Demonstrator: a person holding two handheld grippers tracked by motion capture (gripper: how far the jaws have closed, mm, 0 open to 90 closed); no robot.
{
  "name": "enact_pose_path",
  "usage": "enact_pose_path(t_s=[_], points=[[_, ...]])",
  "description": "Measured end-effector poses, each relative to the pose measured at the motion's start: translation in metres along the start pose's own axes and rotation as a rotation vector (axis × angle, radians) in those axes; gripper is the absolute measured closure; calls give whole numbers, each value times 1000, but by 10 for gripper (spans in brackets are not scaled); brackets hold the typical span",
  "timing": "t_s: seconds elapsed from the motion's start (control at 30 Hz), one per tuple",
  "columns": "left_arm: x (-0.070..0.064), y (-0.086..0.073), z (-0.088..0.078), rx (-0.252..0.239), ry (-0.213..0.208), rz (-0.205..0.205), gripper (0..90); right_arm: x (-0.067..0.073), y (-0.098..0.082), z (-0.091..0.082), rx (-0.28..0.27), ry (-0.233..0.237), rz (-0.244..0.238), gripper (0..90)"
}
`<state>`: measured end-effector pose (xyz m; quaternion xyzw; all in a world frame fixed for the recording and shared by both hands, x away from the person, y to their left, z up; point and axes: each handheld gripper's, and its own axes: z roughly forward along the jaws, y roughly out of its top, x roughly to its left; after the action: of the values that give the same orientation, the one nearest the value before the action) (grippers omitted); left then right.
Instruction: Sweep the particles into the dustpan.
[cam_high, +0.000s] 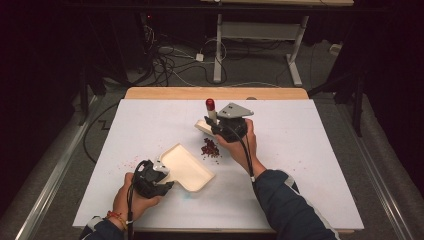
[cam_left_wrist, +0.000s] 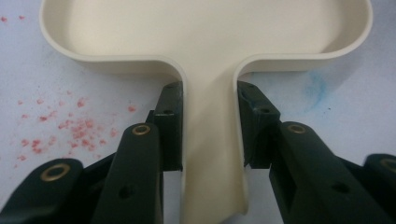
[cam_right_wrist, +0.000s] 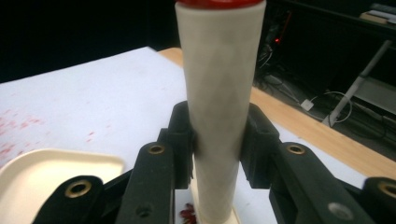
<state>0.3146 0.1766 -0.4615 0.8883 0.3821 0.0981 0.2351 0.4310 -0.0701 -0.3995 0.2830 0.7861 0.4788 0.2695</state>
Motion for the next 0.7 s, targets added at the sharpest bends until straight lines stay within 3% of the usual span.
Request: enact_pose_path(t_s=[0.1, 0.23, 0.4, 0.7], points=[[1, 2, 2, -2, -8, -11, 642, 11, 1, -4, 7, 28, 7, 687], [2, 4, 4, 0, -9, -17, 642, 15, 1, -8, 5, 42, 26, 686], [-2, 9, 9, 0, 2, -27, 642, 23, -1, -14, -6, 31, 70, 684], [-12, 21, 19, 23, 13, -33, 641, 43, -5, -25, -26, 7, 105, 684]])
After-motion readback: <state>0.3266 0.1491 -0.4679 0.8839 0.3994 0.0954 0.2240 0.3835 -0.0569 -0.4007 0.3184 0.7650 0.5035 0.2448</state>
